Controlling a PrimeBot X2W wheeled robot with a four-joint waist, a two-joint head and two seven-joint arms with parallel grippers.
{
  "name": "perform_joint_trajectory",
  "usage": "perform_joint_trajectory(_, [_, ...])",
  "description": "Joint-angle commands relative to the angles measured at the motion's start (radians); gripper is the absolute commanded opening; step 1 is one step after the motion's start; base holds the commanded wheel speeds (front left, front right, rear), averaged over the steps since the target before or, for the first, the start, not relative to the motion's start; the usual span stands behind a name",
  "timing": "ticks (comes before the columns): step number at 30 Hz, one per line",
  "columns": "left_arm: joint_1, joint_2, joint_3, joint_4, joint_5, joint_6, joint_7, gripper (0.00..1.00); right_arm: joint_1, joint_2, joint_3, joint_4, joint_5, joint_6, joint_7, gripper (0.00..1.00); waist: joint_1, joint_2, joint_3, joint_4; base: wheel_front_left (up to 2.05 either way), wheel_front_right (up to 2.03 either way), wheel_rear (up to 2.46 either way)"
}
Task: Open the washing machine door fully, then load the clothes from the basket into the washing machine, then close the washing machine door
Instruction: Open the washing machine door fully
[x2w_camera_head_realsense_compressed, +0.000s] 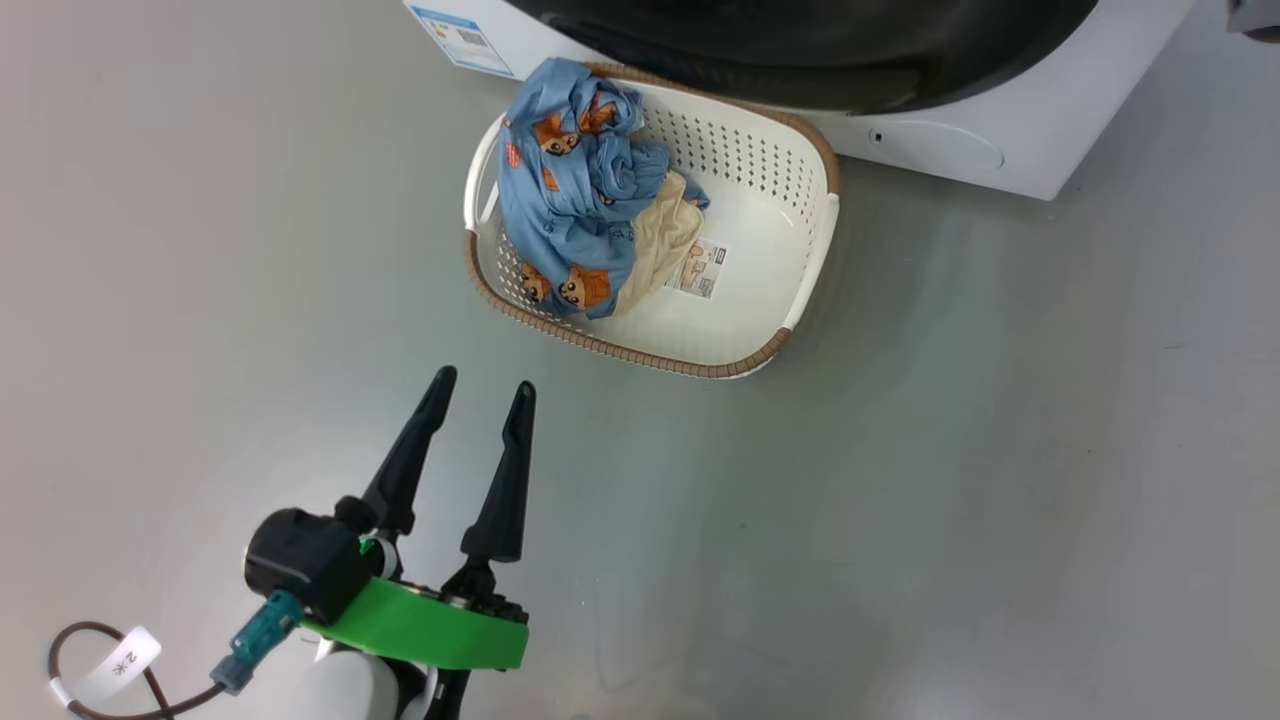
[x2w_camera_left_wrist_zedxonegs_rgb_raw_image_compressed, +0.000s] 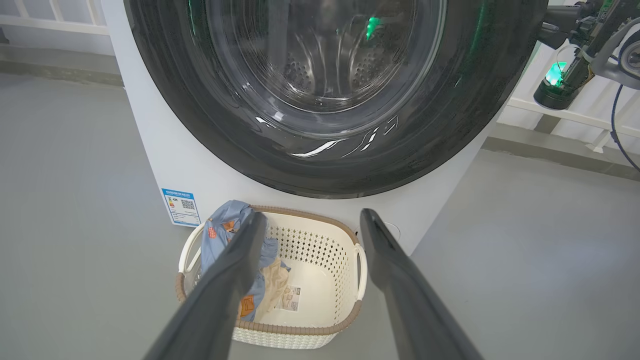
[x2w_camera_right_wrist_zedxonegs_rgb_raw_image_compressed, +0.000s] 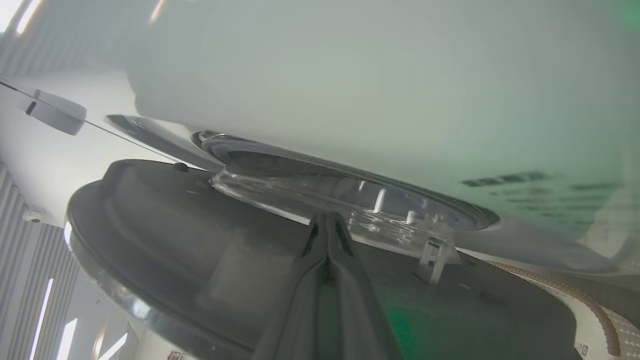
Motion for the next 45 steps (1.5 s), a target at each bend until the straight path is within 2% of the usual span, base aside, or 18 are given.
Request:
perform_joint_trajectory(1, [-0.021,0.020,0.031,-0.021,-0.005,0.005,-0.008,1.00,0.021,0.051,0.032,-0.035,-0.013,0.002,0.029,0.00,-0.0001,-0.0001,-0.007,-0.004,0.00,0.00,0.00])
perform_joint_trajectory(26, [0.046,0.020,0.082,-0.005,0.043,-0.003,-0.008,1.00,0.322,0.106,0.149,-0.287,-0.014,0.002,0.165,0.00,-0.0001,-0.0001,-0.141,-0.037,0.00,0.00,0.00])
perform_joint_trajectory(37, [0.083,0.020,0.096,0.006,0.043,-0.006,-0.008,1.00,0.419,0.151,0.214,-0.355,-0.030,0.002,0.193,0.00,-0.0001,-0.0001,-0.194,-0.009,0.00,0.00,0.00])
perform_joint_trajectory(45, [0.106,0.020,0.106,0.019,0.033,0.008,-0.008,1.00,0.466,0.194,0.265,-0.380,-0.040,0.002,0.198,0.00,-0.0001,-0.0001,-0.233,0.039,0.00,0.00,0.00])
